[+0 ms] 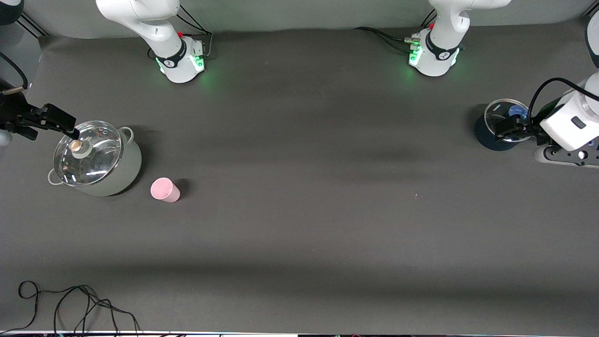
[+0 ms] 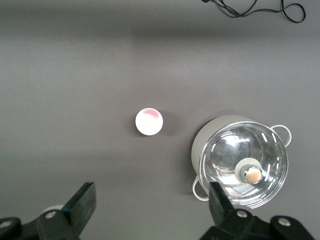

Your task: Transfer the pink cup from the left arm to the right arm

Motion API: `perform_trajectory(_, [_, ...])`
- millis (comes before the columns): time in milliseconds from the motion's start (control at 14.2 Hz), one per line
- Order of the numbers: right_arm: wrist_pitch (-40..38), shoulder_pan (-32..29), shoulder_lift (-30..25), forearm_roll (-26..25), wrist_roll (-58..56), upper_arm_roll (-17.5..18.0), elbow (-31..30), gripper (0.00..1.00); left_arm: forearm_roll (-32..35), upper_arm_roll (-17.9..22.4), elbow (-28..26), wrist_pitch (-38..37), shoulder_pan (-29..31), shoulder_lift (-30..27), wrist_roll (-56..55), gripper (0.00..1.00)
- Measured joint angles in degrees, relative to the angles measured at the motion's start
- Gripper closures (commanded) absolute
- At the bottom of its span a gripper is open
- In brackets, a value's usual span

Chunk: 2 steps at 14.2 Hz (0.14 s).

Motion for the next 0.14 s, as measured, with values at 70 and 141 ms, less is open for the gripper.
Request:
perform_trajectory(70, [0.0,0.0,0.02,0.0,0.0,0.0,0.0,0.0,0.0,0.0,0.0,0.0,0.0,0.0,0.0,0.0])
perform_trajectory(141, [0.0,-0.01,0.03,0.0,0.0,0.0,0.0,0.0,0.0,0.0,0.0,-0.01,0.0,0.0,0.0,0.0])
